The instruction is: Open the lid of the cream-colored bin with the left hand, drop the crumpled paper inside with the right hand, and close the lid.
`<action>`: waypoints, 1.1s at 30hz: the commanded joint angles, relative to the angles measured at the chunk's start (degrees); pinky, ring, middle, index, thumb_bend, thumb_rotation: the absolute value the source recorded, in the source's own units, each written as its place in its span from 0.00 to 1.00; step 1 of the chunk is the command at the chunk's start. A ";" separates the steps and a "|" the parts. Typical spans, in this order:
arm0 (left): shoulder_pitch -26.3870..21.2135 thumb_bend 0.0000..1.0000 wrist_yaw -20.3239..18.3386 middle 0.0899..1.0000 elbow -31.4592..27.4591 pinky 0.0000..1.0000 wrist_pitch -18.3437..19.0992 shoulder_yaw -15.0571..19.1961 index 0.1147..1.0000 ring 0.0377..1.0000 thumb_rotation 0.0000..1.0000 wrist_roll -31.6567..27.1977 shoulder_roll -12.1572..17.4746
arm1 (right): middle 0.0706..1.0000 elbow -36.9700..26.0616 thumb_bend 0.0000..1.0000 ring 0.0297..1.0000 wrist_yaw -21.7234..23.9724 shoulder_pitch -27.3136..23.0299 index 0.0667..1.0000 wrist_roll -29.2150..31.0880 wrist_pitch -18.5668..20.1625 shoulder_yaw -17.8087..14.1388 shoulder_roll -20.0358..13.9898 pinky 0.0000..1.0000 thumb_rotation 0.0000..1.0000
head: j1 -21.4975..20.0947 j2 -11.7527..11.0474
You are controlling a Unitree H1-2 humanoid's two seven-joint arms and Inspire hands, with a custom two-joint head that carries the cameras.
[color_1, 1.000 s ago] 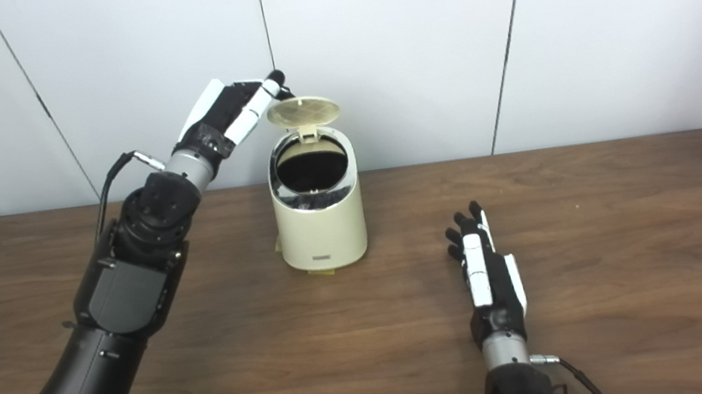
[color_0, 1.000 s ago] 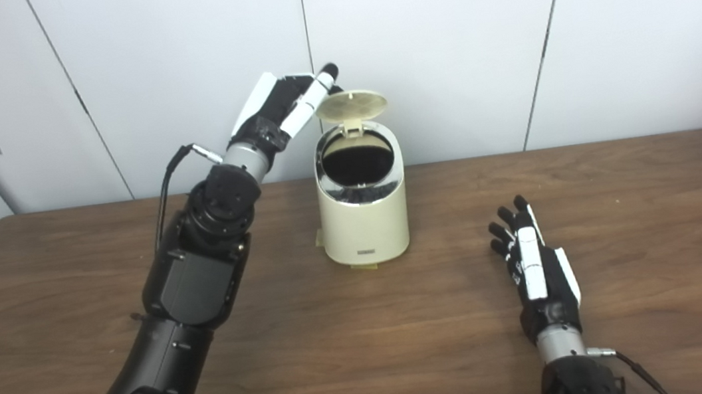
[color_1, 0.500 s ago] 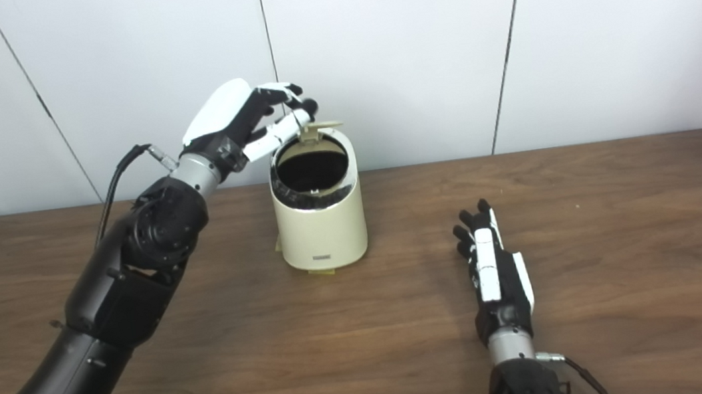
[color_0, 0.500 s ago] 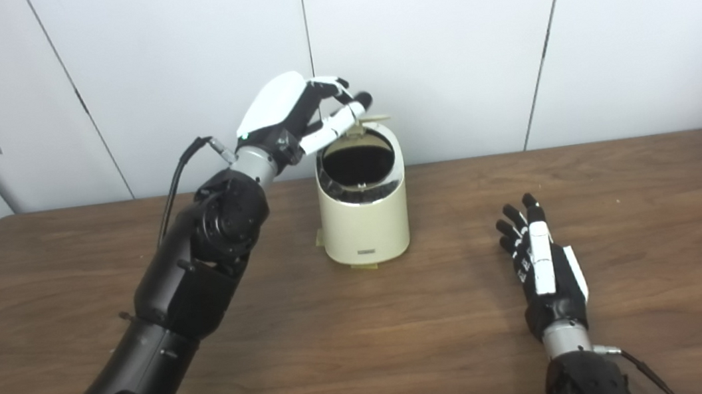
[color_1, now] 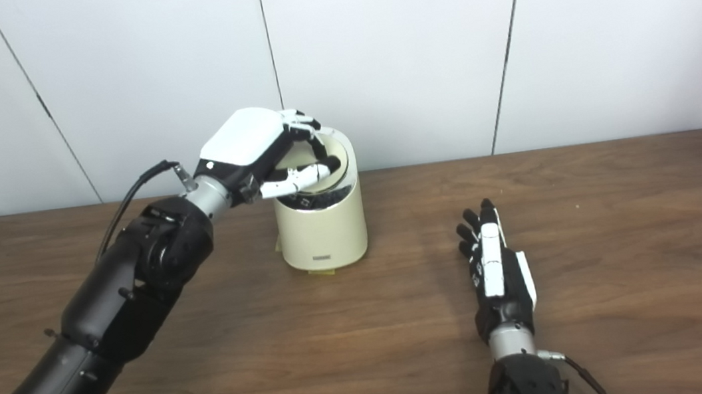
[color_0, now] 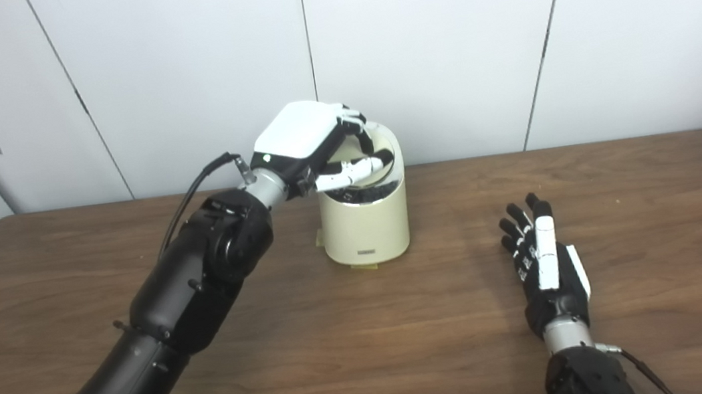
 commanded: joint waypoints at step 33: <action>5.91 0.53 -1.80 0.91 -0.67 0.99 -1.94 -6.35 0.72 0.96 1.00 17.16 1.73 | 0.93 -4.31 0.57 0.94 -1.27 -0.90 1.00 -1.77 1.23 -2.36 -3.31 1.00 1.00 | -0.09 3.08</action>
